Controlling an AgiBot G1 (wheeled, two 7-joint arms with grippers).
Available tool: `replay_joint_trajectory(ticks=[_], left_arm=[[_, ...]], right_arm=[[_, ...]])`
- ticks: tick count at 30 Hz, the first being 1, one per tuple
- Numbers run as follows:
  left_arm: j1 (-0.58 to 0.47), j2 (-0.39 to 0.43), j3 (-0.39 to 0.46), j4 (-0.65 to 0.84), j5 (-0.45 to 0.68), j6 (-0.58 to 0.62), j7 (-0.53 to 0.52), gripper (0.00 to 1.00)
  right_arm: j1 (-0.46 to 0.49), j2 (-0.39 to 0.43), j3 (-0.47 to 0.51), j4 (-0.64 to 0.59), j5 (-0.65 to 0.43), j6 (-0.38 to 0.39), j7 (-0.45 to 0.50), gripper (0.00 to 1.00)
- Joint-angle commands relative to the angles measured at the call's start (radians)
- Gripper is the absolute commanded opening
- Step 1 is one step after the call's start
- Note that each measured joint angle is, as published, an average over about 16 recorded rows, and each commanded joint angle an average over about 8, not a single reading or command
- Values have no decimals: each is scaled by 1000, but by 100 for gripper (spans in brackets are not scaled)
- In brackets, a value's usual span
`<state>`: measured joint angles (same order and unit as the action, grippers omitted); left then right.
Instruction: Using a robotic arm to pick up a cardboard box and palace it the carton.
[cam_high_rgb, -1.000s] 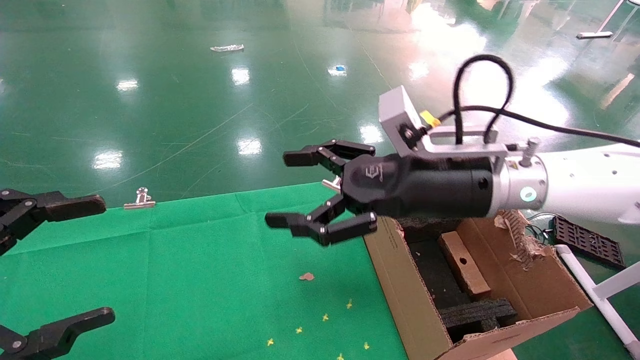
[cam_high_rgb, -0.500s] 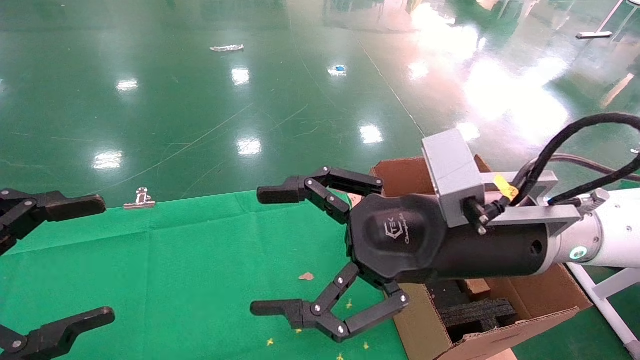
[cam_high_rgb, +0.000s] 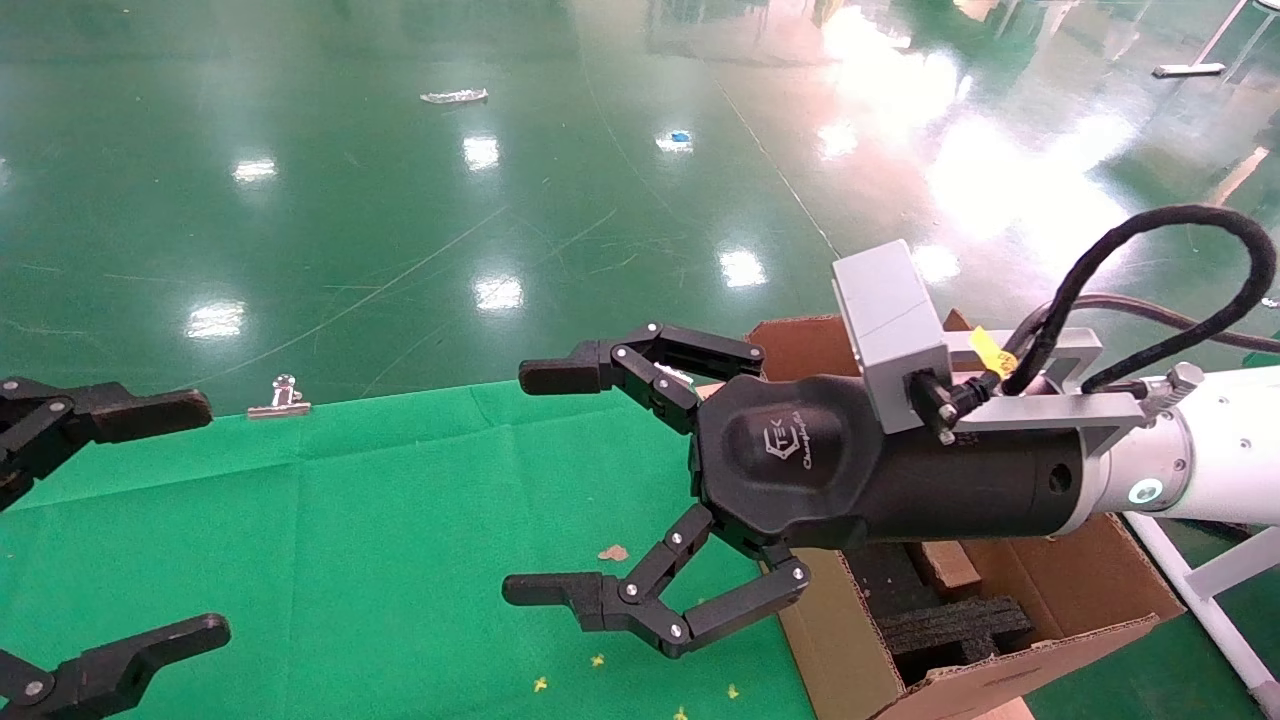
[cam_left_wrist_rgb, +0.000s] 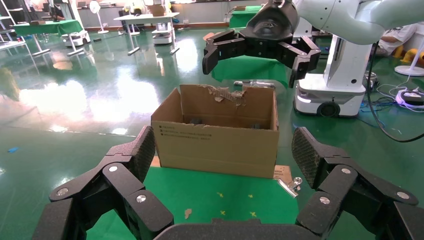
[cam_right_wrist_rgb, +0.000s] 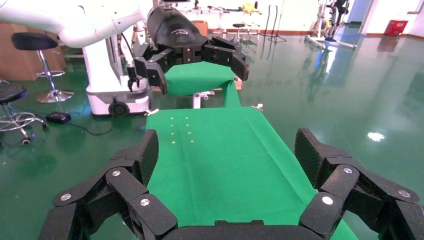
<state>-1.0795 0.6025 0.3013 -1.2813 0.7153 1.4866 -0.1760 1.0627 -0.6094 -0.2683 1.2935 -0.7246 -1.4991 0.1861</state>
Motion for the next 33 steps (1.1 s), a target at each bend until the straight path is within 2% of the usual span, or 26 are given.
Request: replay_joint_trajectory(ticks=[1,33], left_arm=[[0,0,0,0,0,0,0,100],[0,0,0,0,0,0,0,100]], right_arm=[[4,0,-3,-3,-1,1,1,100],[16,-2,-16,-14,-7,5,3,100]])
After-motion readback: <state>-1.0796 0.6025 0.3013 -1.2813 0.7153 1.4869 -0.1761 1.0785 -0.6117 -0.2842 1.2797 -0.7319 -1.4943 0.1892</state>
